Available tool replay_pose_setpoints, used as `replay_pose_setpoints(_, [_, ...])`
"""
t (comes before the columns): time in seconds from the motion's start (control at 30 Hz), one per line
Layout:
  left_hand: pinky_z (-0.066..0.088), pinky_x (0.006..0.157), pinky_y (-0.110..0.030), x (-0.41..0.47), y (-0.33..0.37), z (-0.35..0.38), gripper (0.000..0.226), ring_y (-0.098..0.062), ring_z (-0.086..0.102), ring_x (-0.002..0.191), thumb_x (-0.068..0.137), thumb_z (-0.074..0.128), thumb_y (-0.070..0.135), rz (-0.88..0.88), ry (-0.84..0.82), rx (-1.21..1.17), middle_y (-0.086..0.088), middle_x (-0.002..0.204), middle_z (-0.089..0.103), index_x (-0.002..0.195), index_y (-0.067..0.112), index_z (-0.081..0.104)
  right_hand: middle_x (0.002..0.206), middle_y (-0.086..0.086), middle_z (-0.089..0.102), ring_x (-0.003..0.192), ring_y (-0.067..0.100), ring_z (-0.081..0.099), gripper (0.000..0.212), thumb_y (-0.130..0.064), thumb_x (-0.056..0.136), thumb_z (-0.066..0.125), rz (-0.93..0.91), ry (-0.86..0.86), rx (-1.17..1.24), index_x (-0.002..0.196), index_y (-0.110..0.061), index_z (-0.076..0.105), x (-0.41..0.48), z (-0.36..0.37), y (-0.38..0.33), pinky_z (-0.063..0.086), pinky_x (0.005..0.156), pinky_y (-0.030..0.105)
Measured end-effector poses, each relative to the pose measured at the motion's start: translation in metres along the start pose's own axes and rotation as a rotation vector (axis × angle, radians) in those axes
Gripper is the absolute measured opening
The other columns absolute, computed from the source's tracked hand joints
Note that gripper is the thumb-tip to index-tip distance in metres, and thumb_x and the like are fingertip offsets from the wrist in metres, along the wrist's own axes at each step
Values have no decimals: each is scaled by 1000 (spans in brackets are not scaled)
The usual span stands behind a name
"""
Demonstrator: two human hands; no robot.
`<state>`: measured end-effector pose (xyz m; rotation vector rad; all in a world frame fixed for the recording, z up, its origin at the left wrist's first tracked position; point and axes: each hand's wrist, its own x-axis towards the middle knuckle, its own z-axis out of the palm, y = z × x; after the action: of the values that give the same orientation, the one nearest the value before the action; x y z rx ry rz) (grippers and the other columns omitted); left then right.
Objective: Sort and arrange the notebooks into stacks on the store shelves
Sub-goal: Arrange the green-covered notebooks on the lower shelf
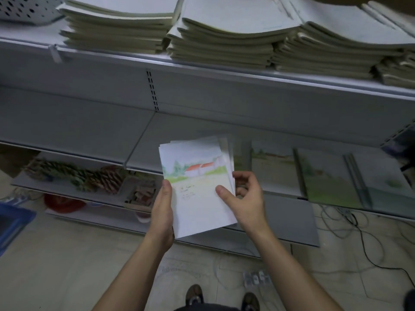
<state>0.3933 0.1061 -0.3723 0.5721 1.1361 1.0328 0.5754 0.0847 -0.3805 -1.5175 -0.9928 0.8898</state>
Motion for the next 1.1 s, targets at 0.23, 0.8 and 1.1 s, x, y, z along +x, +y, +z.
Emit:
replay_pose_setpoints(0.23, [48, 104, -62, 8, -28, 30, 35, -38, 67, 115, 111, 38, 37, 34, 29, 118, -15, 121, 73, 117, 19, 68, 102, -4, 75, 96, 12, 72, 21, -14, 91, 72, 40, 78, -26, 105, -26, 63, 0, -50, 4, 59, 87, 45])
replay_pose_setpoints(0.8, [64, 66, -39, 9, -45, 54, 15, -15, 74, 82, 107, 50, 26, 215, 84, 226, -3, 104, 74, 114, 20, 61, 110, 5, 59, 85, 15, 57, 30, -11, 96, 61, 226, 346, -154, 124, -6, 55, 105, -169, 13, 44, 60, 19])
replay_pose_setpoints(1.1, [62, 72, -45, -2, -48, 74, 14, -17, 74, 80, 106, 51, 27, 231, 91, 146, 4, 94, 77, 111, 18, 60, 111, 20, 67, 106, 37, 64, 33, -24, 91, 66, 258, 281, -588, 112, 1, 62, 140, -151, 52, 48, 82, 36])
